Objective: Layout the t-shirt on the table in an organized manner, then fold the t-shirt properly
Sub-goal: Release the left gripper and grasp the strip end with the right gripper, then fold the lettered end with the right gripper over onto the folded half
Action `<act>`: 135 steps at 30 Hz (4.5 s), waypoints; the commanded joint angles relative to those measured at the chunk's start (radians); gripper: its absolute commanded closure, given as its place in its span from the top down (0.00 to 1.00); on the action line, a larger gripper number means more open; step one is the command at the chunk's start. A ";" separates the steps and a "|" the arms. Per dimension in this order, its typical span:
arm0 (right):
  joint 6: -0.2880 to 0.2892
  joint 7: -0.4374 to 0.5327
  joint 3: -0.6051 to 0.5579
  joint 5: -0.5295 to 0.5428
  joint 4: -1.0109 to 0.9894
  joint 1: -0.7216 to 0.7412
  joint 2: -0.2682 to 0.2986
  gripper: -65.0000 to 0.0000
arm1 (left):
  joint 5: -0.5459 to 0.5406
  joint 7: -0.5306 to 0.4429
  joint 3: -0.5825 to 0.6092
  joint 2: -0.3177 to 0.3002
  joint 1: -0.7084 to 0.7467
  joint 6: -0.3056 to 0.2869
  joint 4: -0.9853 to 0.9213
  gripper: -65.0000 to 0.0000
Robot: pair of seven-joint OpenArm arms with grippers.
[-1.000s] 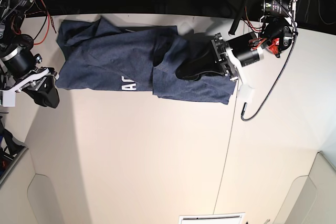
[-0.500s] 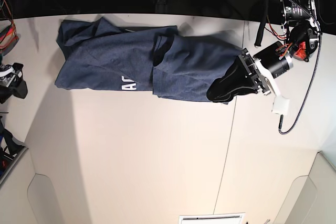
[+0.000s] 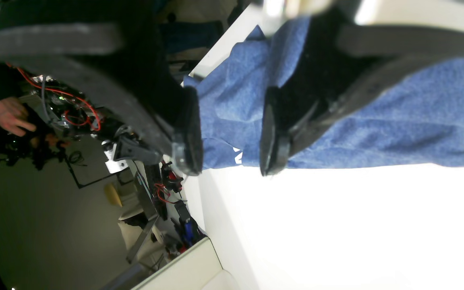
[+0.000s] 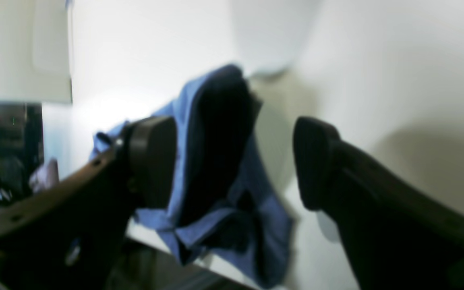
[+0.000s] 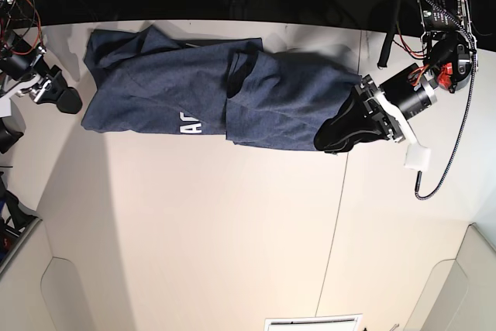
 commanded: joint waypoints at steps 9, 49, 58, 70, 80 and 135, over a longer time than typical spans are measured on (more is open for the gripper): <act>0.003 0.029 -0.142 -0.091 0.012 0.003 0.000 0.69 | 0.001 -0.018 -0.002 -0.016 -0.008 -0.012 0.018 0.42; -0.004 0.056 -0.106 -0.117 -0.042 0.003 -0.004 0.55 | 0.010 -0.033 -0.002 -0.015 -0.008 -0.012 0.018 0.42; -0.004 0.057 -0.106 -0.074 -0.042 0.003 -0.004 0.00 | 0.010 -0.074 -0.101 -0.007 -0.008 -0.012 0.018 0.41; 0.007 0.051 -0.106 0.042 0.004 0.014 -0.034 0.00 | 0.410 -0.256 -0.202 -0.010 -0.005 -0.012 -0.033 0.00; 0.007 0.019 -0.106 0.056 0.286 0.014 -0.218 0.00 | 0.478 -0.303 -0.043 -0.010 -0.005 -0.012 -0.256 0.00; -0.005 0.359 -0.867 -0.553 0.363 0.209 -0.485 0.38 | 0.187 -0.209 -0.284 -0.010 0.002 -0.012 0.019 0.00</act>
